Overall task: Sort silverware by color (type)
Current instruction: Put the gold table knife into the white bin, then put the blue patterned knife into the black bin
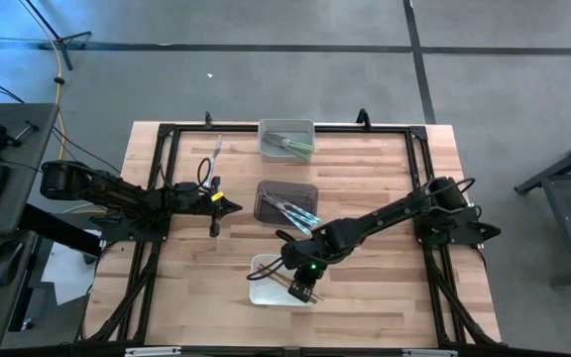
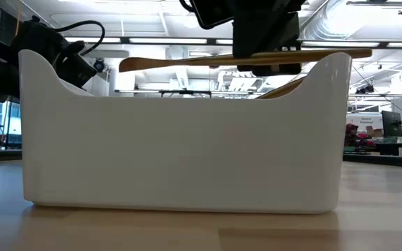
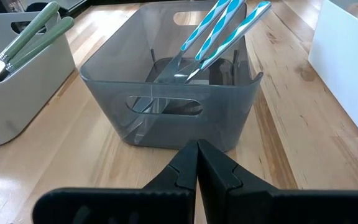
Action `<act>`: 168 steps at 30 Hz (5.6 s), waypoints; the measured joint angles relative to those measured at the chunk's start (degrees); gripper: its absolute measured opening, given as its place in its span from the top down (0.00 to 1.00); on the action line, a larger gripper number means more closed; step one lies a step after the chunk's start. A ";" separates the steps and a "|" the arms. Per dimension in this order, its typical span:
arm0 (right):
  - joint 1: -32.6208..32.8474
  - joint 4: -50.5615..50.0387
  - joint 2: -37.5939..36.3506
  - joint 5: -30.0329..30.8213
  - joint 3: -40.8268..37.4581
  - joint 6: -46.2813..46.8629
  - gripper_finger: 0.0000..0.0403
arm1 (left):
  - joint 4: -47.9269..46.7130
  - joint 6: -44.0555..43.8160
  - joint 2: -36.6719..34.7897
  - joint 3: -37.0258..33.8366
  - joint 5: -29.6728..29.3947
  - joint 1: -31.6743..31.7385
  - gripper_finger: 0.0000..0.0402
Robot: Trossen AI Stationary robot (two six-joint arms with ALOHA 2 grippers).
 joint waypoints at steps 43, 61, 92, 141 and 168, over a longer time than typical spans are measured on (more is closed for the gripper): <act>2.38 23.15 -32.69 24.40 -35.87 -34.77 1.00 | -15.08 -8.25 -0.09 5.38 -24.70 0.13 0.84; 2.93 23.42 -42.54 31.02 -41.18 -40.91 1.00 | -83.83 -24.24 -0.13 33.79 -20.30 15.98 0.68; 2.93 23.05 -42.48 31.85 -41.18 -43.18 1.00 | -78.05 -8.24 14.11 34.02 -6.04 35.30 0.81; -18.76 85.12 -16.90 21.56 -45.62 -43.52 0.54 | 24.18 -19.13 6.60 17.87 5.70 1.22 0.94; -19.34 87.04 -13.97 20.39 -40.09 -45.64 0.61 | 41.59 -16.42 26.33 25.52 6.71 -2.34 0.94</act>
